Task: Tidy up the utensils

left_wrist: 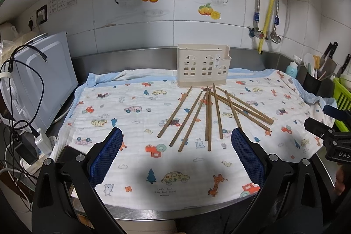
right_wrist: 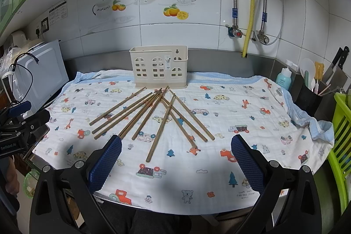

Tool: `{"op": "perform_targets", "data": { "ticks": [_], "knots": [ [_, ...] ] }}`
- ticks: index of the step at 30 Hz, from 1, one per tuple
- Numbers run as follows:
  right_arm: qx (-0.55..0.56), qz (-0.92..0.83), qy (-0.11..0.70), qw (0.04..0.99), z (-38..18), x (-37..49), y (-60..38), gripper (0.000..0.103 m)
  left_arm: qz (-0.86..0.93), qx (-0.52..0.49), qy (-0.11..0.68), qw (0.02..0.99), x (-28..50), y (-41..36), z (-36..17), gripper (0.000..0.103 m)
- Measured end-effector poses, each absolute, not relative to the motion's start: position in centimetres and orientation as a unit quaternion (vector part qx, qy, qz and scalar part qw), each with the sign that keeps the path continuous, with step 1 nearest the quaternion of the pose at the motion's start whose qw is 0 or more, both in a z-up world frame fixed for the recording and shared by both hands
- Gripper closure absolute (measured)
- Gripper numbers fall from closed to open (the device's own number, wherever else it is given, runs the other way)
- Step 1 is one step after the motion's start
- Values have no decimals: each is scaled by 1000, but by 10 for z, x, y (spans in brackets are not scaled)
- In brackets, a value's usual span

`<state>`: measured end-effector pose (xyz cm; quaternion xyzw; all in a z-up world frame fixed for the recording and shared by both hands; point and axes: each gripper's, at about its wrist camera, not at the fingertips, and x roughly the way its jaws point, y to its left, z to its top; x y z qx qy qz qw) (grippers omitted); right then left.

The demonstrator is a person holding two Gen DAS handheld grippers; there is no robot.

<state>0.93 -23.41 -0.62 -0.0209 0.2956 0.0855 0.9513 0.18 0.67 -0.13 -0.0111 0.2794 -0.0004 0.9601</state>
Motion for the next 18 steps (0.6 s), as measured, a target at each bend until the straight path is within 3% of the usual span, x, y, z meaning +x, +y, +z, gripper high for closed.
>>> {"op": "perform_targets", "data": {
  "ticks": [18],
  "knots": [
    [-17,90,296,951,-9,17,-233,6,-12,-20,282,959,10,7,-4,5]
  ]
}}
